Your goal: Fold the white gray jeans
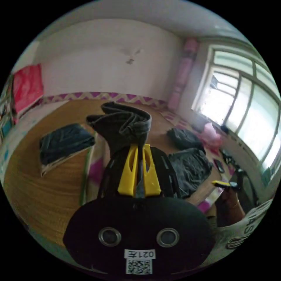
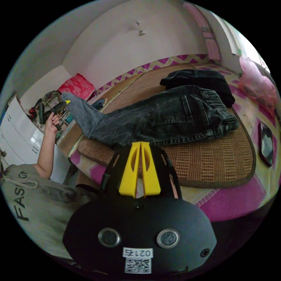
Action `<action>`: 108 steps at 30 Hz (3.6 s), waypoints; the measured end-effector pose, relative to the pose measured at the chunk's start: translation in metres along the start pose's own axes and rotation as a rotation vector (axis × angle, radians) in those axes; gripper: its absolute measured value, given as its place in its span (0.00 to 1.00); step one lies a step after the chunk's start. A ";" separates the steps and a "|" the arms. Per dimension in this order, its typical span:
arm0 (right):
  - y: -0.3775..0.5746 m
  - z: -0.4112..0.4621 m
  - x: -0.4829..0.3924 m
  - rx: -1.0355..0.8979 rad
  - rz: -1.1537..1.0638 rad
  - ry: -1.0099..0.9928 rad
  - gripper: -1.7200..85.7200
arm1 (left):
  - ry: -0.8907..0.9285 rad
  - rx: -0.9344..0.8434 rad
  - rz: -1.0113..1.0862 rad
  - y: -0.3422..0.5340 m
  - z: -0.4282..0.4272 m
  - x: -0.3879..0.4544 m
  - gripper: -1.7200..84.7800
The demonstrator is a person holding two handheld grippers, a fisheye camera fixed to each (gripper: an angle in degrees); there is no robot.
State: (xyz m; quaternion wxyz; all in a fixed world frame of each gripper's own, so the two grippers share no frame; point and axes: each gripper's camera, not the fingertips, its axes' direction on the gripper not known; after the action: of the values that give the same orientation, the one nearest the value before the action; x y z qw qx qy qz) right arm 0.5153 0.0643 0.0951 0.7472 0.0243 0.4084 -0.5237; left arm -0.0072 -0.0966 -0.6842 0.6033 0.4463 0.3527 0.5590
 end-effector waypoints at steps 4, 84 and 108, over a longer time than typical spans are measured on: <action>0.012 -0.026 0.026 0.033 0.046 -0.022 0.01 | 0.063 -0.109 0.147 0.031 0.089 0.105 0.01; -0.214 0.251 -0.092 -0.046 -0.284 0.074 0.18 | 0.340 -0.231 -0.256 0.079 0.223 -0.183 0.27; -0.349 0.301 0.229 -0.250 0.225 -0.610 0.09 | 0.633 -0.374 -0.229 -0.051 0.260 -0.153 0.08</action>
State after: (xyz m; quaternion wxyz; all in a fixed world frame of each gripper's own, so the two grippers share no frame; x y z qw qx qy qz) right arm 0.4381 -0.4080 0.2864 0.8851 -0.1804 0.2220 -0.3671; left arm 0.2324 -0.2846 -0.6512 0.5941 0.0914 0.4611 0.6527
